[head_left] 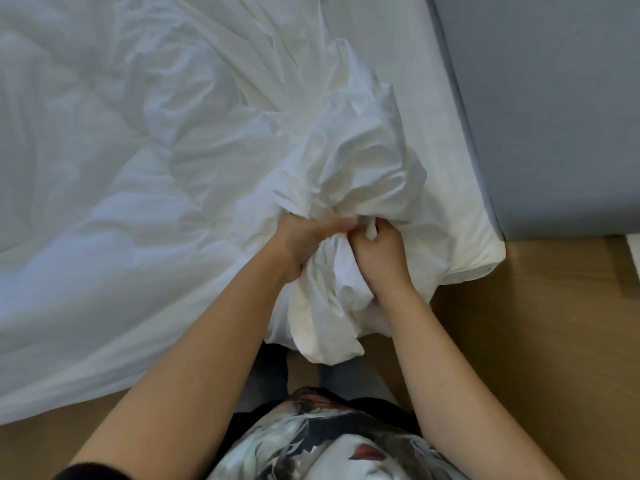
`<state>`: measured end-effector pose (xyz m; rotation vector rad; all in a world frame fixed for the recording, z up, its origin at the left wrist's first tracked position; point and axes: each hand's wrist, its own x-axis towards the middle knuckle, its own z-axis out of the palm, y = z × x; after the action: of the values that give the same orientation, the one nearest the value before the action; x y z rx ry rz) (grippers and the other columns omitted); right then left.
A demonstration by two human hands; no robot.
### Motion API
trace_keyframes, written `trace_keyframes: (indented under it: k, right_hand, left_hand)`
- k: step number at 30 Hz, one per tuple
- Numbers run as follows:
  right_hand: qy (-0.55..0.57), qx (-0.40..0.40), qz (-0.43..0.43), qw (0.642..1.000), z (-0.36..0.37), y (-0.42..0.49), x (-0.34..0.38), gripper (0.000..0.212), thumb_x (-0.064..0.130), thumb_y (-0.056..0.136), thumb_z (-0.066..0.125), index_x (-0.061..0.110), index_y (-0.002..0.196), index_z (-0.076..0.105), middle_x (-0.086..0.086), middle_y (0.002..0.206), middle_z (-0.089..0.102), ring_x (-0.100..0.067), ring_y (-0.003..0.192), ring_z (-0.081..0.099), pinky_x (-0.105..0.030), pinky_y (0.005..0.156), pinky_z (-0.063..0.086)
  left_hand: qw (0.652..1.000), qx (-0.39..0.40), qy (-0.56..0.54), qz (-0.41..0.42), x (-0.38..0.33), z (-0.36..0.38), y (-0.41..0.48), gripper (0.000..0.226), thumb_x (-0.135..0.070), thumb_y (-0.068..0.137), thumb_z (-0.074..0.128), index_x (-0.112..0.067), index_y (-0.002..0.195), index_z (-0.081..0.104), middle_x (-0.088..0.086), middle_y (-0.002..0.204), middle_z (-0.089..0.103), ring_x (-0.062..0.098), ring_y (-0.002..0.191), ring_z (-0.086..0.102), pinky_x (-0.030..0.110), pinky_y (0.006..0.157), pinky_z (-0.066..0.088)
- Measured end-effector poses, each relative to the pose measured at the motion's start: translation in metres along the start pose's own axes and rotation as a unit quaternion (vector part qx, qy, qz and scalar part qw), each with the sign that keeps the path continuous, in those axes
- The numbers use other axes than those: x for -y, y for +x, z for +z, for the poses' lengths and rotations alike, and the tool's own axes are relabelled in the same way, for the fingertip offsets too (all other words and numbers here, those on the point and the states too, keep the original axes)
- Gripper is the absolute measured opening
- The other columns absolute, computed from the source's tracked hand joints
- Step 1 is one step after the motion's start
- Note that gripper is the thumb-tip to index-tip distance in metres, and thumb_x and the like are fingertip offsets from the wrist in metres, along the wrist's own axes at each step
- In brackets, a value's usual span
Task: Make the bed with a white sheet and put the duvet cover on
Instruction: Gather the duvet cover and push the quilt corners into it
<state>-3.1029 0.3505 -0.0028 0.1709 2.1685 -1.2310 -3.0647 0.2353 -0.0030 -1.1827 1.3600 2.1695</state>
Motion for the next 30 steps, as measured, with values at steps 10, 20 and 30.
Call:
trace_keyframes:
  k: [10, 20, 30]
  right_hand:
    - [0.027, -0.006, -0.028, 0.999, 0.005, -0.006, 0.002, 0.031, 0.024, 0.095, 0.050, 0.018, 0.065, 0.054, 0.007, 0.060, 0.054, -0.003, 0.059, 0.053, -0.012, 0.052, 0.038]
    - [0.054, 0.075, -0.036, 0.995, -0.020, -0.003, 0.025, 0.022, 0.039, 0.093, 0.047, 0.034, 0.073, 0.056, 0.023, 0.065, 0.057, -0.001, 0.075, 0.053, -0.019, 0.071, 0.041]
    - [0.057, 0.029, 0.014, 0.998, -0.014, -0.004, 0.015, 0.027, 0.021, 0.093, 0.043, 0.005, 0.080, 0.059, -0.016, 0.088, 0.063, -0.016, 0.081, 0.059, -0.028, 0.073, 0.047]
  left_hand:
    - [0.986, -0.112, 0.061, 0.103, -0.012, -0.003, 0.002, 0.059, -0.012, 0.057, 0.068, -0.010, 0.116, 0.058, 0.010, 0.106, 0.066, 0.026, 0.097, 0.064, 0.046, 0.088, 0.053]
    - [0.984, 0.017, -0.150, -0.089, 0.001, -0.005, 0.000, 0.014, -0.005, 0.085, 0.043, -0.007, 0.075, 0.052, 0.006, 0.063, 0.050, 0.020, 0.064, 0.053, 0.028, 0.065, 0.046]
    - [0.984, 0.012, -0.169, -0.057, 0.007, -0.016, -0.002, 0.022, -0.006, 0.065, 0.057, -0.011, 0.045, 0.066, 0.005, 0.049, 0.057, 0.017, 0.045, 0.060, 0.022, 0.047, 0.051]
